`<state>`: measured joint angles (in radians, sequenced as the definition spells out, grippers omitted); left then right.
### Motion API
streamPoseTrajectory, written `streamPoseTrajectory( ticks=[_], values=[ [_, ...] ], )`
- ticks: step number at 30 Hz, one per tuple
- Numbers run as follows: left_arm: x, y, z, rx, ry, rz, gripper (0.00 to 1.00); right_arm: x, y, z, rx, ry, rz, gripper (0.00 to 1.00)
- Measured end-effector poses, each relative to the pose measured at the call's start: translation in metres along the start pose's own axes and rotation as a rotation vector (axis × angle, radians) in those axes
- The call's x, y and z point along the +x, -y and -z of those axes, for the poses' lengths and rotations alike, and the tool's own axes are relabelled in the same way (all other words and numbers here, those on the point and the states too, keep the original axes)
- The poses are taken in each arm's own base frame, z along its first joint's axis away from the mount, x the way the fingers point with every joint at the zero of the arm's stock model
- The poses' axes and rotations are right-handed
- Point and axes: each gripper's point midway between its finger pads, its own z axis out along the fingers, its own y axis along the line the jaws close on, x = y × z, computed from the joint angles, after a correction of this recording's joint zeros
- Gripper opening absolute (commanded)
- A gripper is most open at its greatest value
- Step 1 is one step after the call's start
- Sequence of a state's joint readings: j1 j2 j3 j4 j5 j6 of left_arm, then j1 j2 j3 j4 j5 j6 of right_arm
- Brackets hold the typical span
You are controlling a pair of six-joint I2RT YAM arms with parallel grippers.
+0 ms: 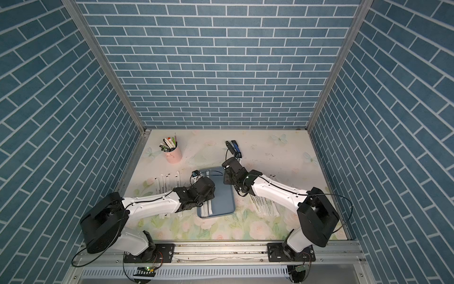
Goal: Put the straws into the storage box
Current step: Place the straw in the storage box.
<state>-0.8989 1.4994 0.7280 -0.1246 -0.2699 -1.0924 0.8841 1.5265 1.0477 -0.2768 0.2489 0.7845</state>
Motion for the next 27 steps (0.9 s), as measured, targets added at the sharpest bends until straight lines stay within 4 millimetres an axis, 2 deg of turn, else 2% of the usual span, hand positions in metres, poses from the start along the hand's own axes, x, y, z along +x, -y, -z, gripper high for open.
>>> streamPoseTrajectory(
  ticks=[23, 27],
  values=[
    [0.011, -0.014, -0.021, -0.053, -0.001, -0.029, 0.0, 0.003, 0.002, -0.001, 0.002, -0.006, 0.0, 0.18],
    [0.011, -0.014, -0.021, -0.055, 0.001, -0.033, 0.05, 0.004, 0.002, -0.001, 0.001, -0.009, 0.001, 0.18]
  ],
)
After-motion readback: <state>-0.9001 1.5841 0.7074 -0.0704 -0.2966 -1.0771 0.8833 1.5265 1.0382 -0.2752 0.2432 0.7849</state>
